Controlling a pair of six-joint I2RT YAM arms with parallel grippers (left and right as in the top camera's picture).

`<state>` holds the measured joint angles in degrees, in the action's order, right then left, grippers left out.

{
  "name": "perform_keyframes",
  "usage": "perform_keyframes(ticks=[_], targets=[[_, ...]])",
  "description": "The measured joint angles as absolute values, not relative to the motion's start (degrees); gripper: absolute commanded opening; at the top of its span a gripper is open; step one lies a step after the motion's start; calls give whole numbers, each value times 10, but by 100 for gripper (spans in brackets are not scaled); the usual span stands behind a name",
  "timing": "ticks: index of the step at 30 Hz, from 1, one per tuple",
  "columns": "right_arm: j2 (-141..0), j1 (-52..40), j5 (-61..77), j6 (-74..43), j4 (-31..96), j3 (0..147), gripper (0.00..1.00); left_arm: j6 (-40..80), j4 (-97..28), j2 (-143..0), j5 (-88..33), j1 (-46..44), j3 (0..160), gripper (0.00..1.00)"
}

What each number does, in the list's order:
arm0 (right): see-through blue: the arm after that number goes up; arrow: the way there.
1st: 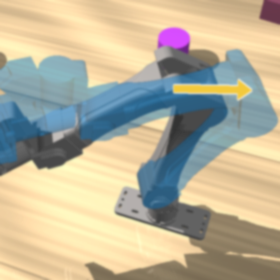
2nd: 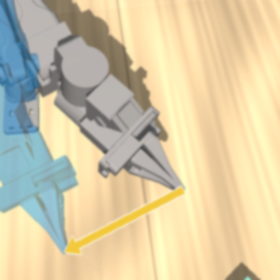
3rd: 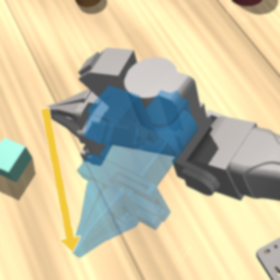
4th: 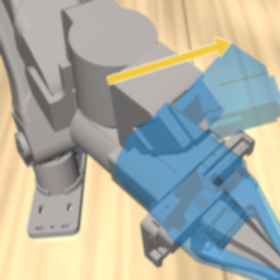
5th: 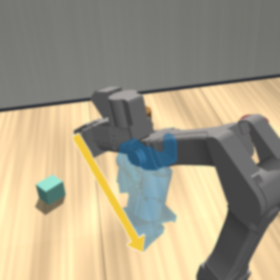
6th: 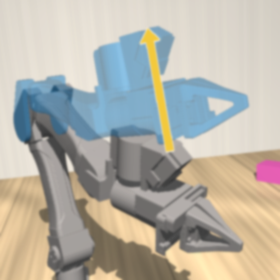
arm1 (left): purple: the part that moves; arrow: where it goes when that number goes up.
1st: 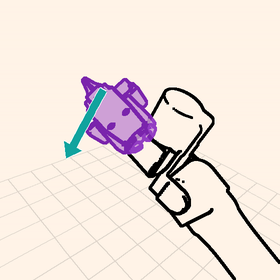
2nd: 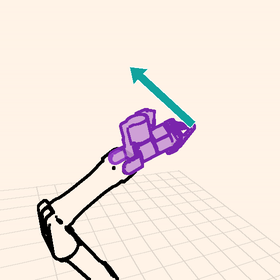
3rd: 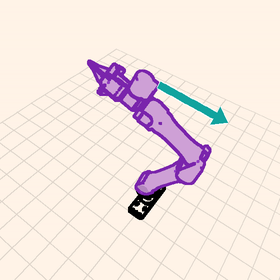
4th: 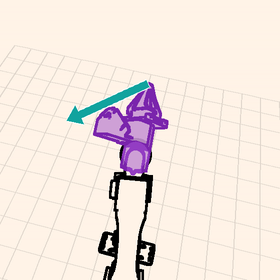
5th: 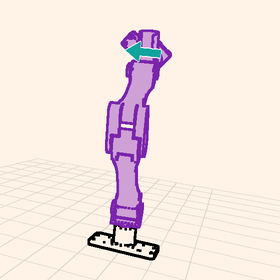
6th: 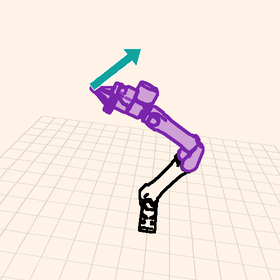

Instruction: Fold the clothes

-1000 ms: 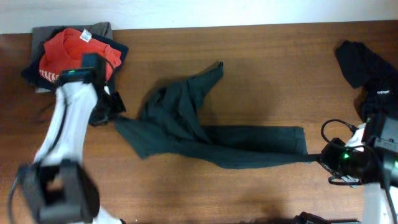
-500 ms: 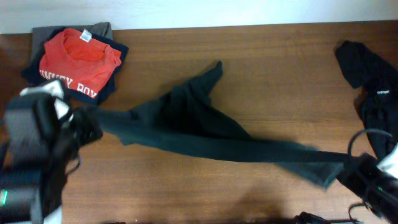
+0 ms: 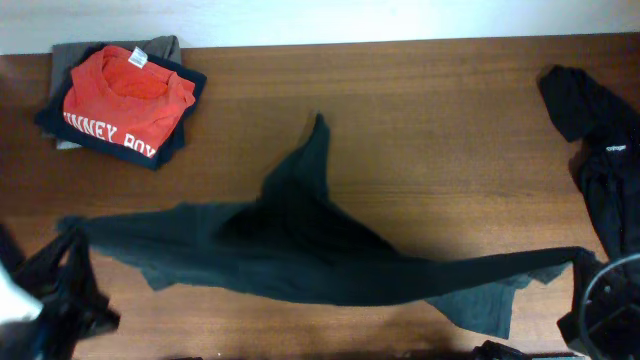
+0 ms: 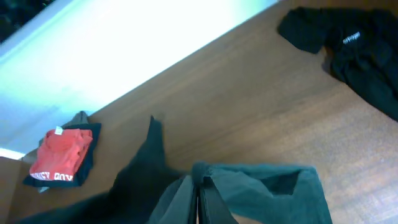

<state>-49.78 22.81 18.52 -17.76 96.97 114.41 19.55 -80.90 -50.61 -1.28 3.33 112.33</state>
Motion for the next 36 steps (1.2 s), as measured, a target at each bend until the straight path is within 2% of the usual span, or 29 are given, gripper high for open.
perform_keyframes(ticks=[7, 15, 21, 29, 33, 36], targets=[[-498, 228, 190, -178, 970, 1204, 4, 196, -817, -506, -46, 33, 1225, 1], [-515, 228, 190, -178, 951, 1231, 4, 196, -805, -512, -55, 33, 1237, 1], [-582, 228, 190, -178, 895, 1232, 4, 195, -752, -578, -42, 33, 1243, 1], [-724, 228, 232, -181, 752, 1232, 4, 196, -597, -795, -39, 33, 1243, 1], [-806, 228, 300, -199, 611, 1230, 4, 216, -436, -928, -46, 33, 1242, 1], [-859, 231, 350, -226, 528, 1233, 4, 253, -369, -1006, -58, 35, 1257, 1]])
